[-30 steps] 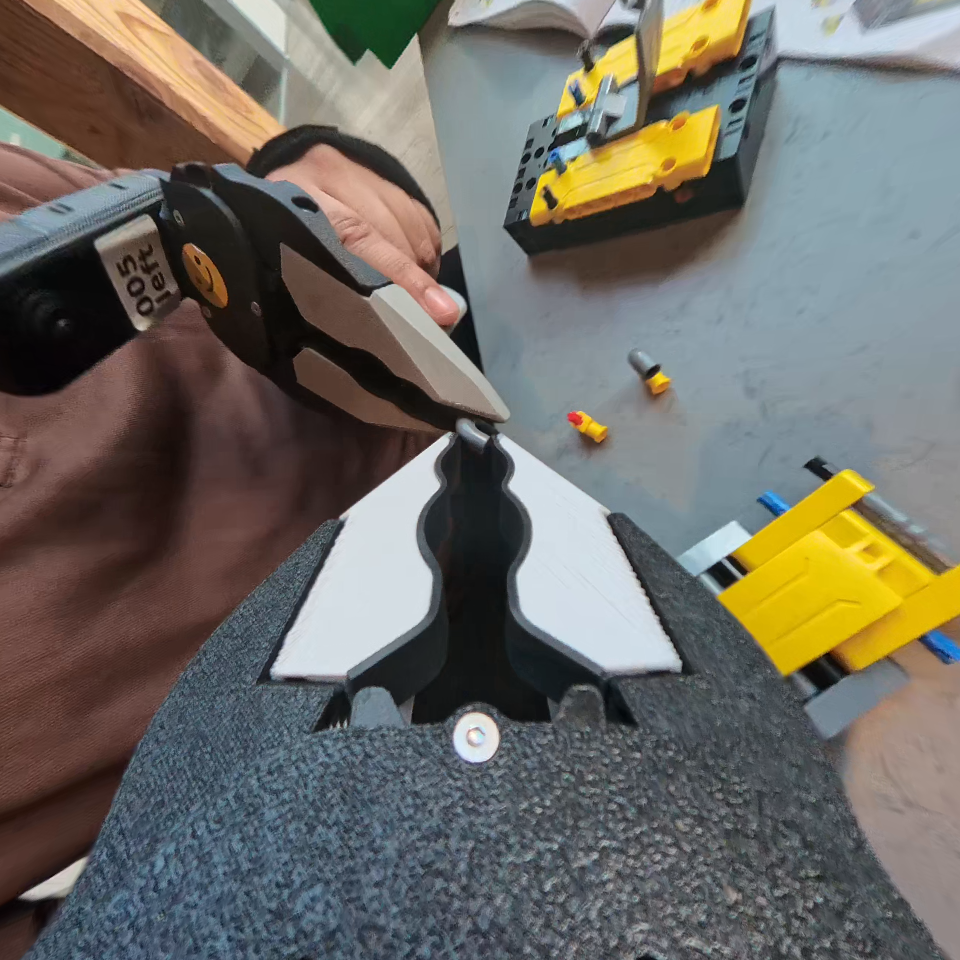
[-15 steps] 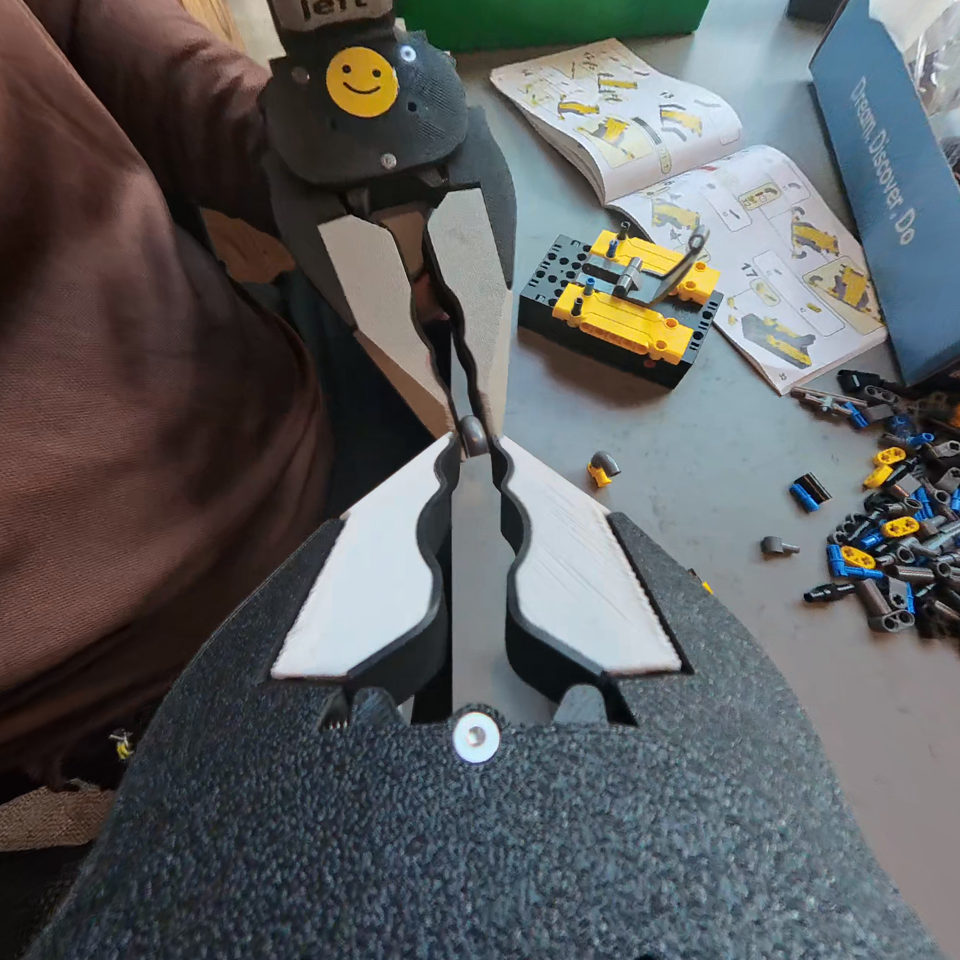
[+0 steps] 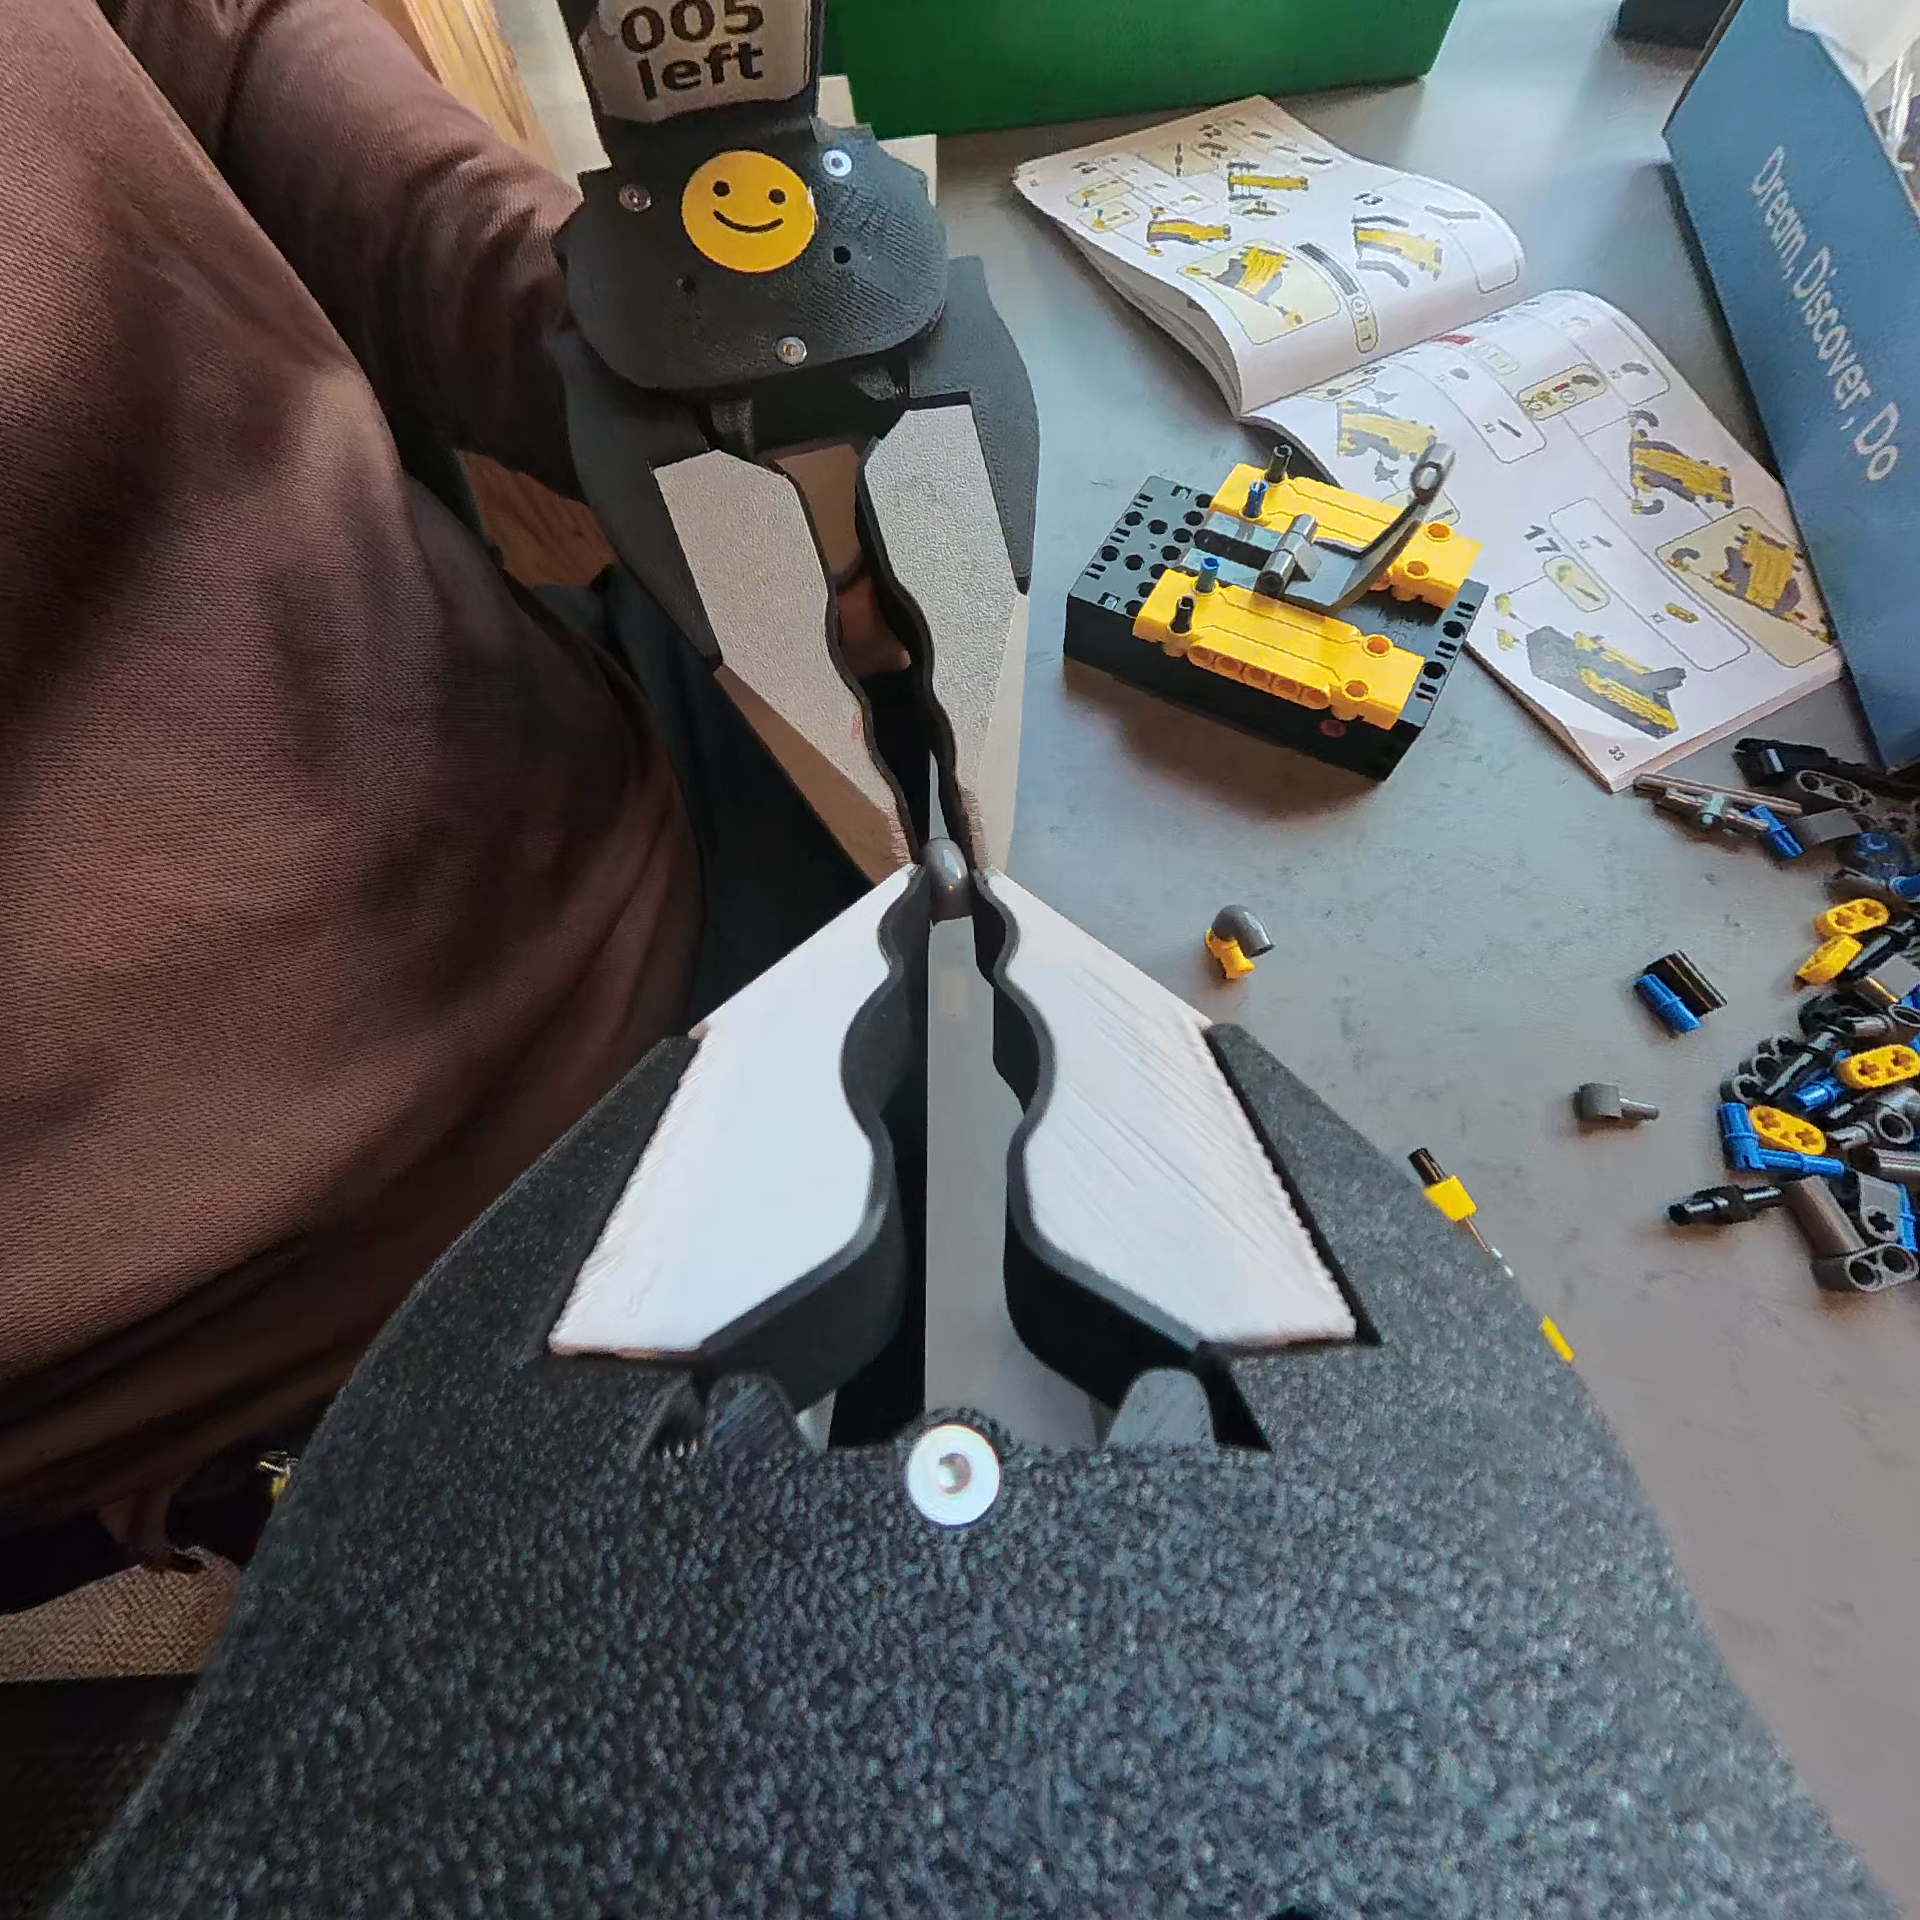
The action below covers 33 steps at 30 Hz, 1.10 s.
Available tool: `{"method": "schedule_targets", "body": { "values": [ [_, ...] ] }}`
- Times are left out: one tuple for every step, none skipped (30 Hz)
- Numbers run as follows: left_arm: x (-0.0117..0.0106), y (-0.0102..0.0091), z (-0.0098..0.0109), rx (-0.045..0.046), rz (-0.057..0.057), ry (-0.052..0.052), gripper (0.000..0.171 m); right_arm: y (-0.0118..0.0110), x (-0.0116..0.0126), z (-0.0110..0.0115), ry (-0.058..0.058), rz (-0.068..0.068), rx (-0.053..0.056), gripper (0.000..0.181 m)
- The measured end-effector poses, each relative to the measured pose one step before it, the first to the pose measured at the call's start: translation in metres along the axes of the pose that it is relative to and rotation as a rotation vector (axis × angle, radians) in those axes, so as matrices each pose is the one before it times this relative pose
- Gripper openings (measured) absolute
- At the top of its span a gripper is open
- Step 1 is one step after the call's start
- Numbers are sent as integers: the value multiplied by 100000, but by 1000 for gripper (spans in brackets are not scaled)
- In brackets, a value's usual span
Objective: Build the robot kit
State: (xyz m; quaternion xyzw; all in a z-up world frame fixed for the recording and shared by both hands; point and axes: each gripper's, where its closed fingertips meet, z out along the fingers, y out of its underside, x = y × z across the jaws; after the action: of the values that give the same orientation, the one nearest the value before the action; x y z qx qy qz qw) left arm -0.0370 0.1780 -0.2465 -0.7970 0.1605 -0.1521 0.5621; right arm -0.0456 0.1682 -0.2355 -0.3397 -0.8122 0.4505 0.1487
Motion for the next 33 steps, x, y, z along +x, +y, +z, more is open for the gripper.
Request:
{"method": "schedule_targets", "body": {
  "values": [
    [-58, -27, 46, -103, -670, -547, 5, 77, 80, -28, 101, 1205, 15, 8],
    [-177, 9, 48, -638, -775, -1062, 5, 99, 156, -22, 464, 1271, -42, 7],
    [-265, 105, 49, -1498, -211, -1443, 6, 133, 263, -41, 1024, 1010, -46, 7],
    [-342, 168, 43, -1866, 549, -1884, 6, 209, 329, -100, 1349, 614, -575, 7],
    [-549, 224, 37, -2028, 546, -3149, 10, 219, 381, -144, 1781, 409, -846, 7],
    [-753, 369, 36, -2945, 56, -4368, 13, 246, 422, -165, 2230, 190, -1346, 7],
    [-644, 508, 97, -4062, 136, -3622, 17, 297, 367, -124, 2363, -411, -2000, 7],
    [-377, 570, 166, -4487, 275, -2009, 21, 278, 265, -78, 2153, -1057, -2110, 7],
    [-179, 472, 220, -3869, 97, -1038, 22, 234, 225, -30, 2077, -1304, -1924, 7],
    [97, 397, 291, -3242, 343, 602, 22, 226, 159, 43, 1576, -1042, -1811, 7],
    [62, 372, 358, -3125, 152, 436, 23, 211, 90, 78, 940, -648, -1552, 7],
    [-215, 359, 401, -3255, -394, -1046, 23, 171, 110, 115, 897, -430, -1122, 7],
    [-236, 348, 391, -3296, -357, -795, 22, 134, 70, 107, 702, -328, -757, 7],
    [-276, 225, 331, -2685, -658, -797, 22, 135, 37, 100, 382, -170, -676, 7],
    [-201, -6, 239, -1279, -637, -283, 22, 165, 22, 77, 396, -126, -830, 8],
    [-35, -72, 192, -514, -61, 629, 22, 191, 48, 55, 673, -328, -946, 8],
    [-47, 22, 175, -1063, 91, 489, 20, 175, 36, 32, 639, -487, -838, 8],
    [-45, 61, 157, -1256, 202, 329, 20, 138, 15, 8, 371, -343, -563, 8],
    [2, -96, 44, 10, 30, 505, 20, 100, 29, 3, 185, -53, -269, 8],
    [58, -31, 74, -324, 188, 818, 19, 41, 47, -13, 135, 158, 50, 8],
    [129, -31, 42, -116, 270, 1122, 19, 0, 55, -28, -31, 278, 284, 7],
    [97, -30, 48, -30, 196, 838, 19, -14, 54, -3, -86, 352, 364, 7],
    [68, -26, 30, -26, 413, 640, 17, -28, 60, 1, -77, 361, 299, 7],
    [56, -11, 19, -86, 491, 572, 12, 2, 49, 37, -73, 234, 155, 7],
    [45, -2, 22, -72, 538, 654, 7, 6, 18, 62, -130, 66, -98, 8],
    [44, -6, 7, -22, 621, 808, 5, 40, -23, 81, -233, -125, -281, 8],
    [27, 15, -7, -129, 755, 957, 5, 22, -64, 94, -320, -288, -434, 8],
    [161, 33, -27, -314, 1220, 2082, 5, 28, -87, 103, -319, -381, -498, 8],
    [320, 57, -48, -396, 1517, 3257, 5, 2, -87, 94, -287, -293, -417, 8],
    [469, 66, -51, -484, 1897, 4156, 5, -22, -109, 114, -436, -188, -359, 8],
    [471, 81, -57, -306, 2391, 3885, 5, -41, -174, 111, -678, -239, -308, 8],
    [278, 72, -61, -265, 2197, 2253, 4, -56, -195, 114, -709, -316, -355, 8],
    [79, 74, -70, -361, 1940, 686, 5, -39, -207, 144, -679, -204, -438, 8]
  ]
}}
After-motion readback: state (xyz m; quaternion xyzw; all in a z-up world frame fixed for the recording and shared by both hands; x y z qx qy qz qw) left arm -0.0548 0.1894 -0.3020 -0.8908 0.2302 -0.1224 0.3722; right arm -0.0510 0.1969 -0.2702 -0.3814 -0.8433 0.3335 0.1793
